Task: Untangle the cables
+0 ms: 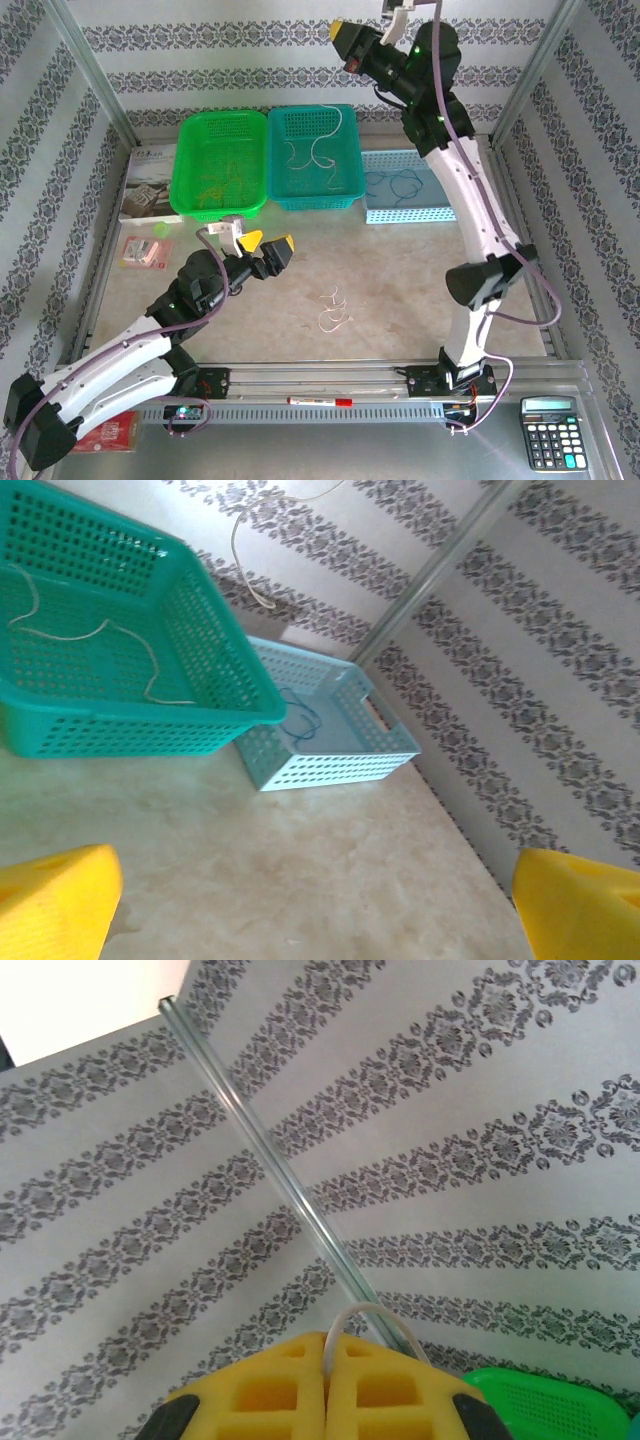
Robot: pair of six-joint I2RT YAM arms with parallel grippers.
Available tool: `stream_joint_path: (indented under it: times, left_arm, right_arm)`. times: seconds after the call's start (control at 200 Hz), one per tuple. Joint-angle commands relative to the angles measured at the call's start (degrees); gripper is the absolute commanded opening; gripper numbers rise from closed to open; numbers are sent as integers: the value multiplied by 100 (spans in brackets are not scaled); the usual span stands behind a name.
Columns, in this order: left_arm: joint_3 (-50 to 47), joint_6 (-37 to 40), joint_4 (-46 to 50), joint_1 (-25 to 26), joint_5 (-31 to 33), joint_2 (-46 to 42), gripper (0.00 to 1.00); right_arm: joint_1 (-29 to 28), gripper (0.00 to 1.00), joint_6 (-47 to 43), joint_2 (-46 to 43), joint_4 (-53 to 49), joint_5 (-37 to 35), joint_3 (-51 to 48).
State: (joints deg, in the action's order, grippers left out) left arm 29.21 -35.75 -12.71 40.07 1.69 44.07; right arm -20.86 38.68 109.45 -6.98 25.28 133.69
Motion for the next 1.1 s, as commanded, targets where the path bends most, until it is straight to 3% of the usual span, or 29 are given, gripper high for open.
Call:
stream_joint_path:
  times: [0.0,0.355,0.4,0.47,0.57,0.694,0.874,1.094]
  left_arm:
    - [253,148,344,-109,320,-74,100]
    - [469,174,523,-192,359,-18,100]
    - [479,163,543,-197,349,-19,100]
    - [486,156,555,-204,315,-4,100]
    - [481,130,560,-209,281,-4,100]
    - [452,67,500,-210,222,12,100]
    - [419,-86,476,-219,-7,100,100]
    - [296,-314,445,-224,-351,197,100]
  right_arm:
    - [148,0,6,495,136,129,481]
    - [258,0,-182,2151,-83,119,974]
    - [249,12,-268,2309,-244,167,983]
    - [258,41,-395,2501,-604,256,1048]
    - [266,56,-556,2526,-1042,421,1100]
    - [231,60,-796,2046,-1285,436,728]
    - [60,60,-1150,796,-1266,404,-568]
    - [-357,60,-1578,-1328,-771,-11,-3660]
